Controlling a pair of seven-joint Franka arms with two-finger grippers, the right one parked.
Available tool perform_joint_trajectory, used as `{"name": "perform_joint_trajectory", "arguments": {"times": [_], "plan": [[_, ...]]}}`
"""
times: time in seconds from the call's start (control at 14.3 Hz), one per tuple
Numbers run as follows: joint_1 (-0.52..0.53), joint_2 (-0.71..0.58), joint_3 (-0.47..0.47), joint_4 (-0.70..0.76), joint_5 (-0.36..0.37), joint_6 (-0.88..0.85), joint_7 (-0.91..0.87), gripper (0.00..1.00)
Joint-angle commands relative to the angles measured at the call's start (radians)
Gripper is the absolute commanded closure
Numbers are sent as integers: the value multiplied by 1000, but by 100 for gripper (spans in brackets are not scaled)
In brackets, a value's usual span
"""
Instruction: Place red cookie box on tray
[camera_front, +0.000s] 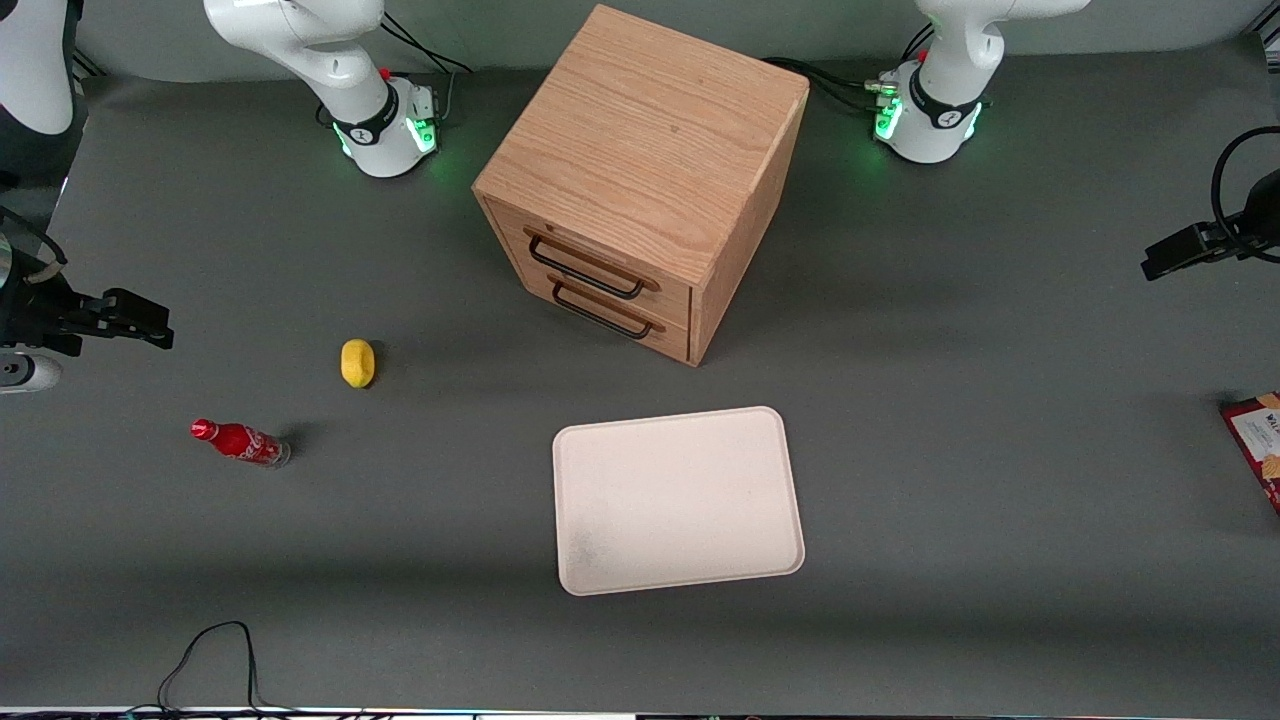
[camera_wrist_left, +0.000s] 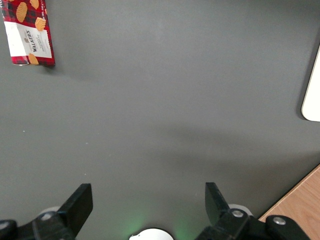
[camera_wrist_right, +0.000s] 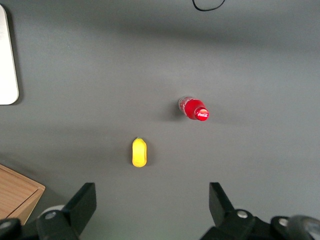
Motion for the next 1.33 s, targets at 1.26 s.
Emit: {"name": "perform_joint_trajectory", "arguments": {"times": [1.26], "plan": [[466,414,9,501,66,-72,833,0]]}}
